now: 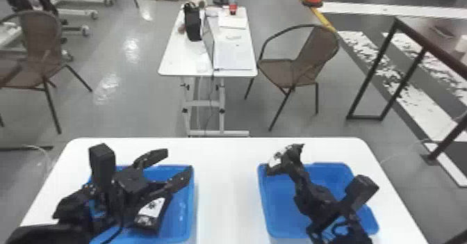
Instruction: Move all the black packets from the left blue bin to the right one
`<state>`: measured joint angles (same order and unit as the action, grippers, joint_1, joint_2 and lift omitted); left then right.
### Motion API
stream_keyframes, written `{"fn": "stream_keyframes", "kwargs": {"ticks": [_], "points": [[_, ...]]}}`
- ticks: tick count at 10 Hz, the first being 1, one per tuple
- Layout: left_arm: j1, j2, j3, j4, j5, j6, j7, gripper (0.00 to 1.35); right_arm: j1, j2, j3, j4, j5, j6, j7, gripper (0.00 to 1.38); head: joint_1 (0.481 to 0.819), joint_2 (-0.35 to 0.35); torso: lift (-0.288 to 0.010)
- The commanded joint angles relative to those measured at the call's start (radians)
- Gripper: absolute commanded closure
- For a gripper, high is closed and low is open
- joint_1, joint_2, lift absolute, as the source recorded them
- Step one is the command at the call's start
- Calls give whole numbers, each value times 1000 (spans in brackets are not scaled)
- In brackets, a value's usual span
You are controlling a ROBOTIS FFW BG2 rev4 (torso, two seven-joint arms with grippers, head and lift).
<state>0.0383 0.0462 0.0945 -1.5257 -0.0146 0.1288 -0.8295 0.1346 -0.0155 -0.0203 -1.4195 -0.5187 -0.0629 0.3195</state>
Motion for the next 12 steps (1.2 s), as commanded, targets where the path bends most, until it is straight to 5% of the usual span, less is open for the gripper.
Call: {"fn": "stream_keyframes", "kwargs": {"ticks": [1, 4, 6, 7, 10, 12], "points": [[31, -17, 76, -24, 2, 0, 0, 180, -12, -12, -27, 91, 0, 0, 0, 1130, 695, -65, 0], [52, -25, 125, -39, 8, -9, 0, 104, -84, -47, -55, 278, 39, 0, 1, 1053, 695, -45, 0], [52, -22, 137, -68, -47, 35, 0, 111, -102, -46, -127, 303, 66, 0, -3, 280, 695, -58, 0], [54, -14, 145, -76, -81, 54, 0, 111, -87, -41, -153, 261, 59, -2, -11, 45, 695, -75, 0], [61, -26, 180, -76, -165, 184, -2, 111, 2, -6, -173, 53, 6, -69, -13, 170, 695, -89, 0], [72, -46, 172, -76, -202, 241, 0, 111, 94, 16, -167, -156, 69, -107, -11, 171, 695, -80, 0]]}}
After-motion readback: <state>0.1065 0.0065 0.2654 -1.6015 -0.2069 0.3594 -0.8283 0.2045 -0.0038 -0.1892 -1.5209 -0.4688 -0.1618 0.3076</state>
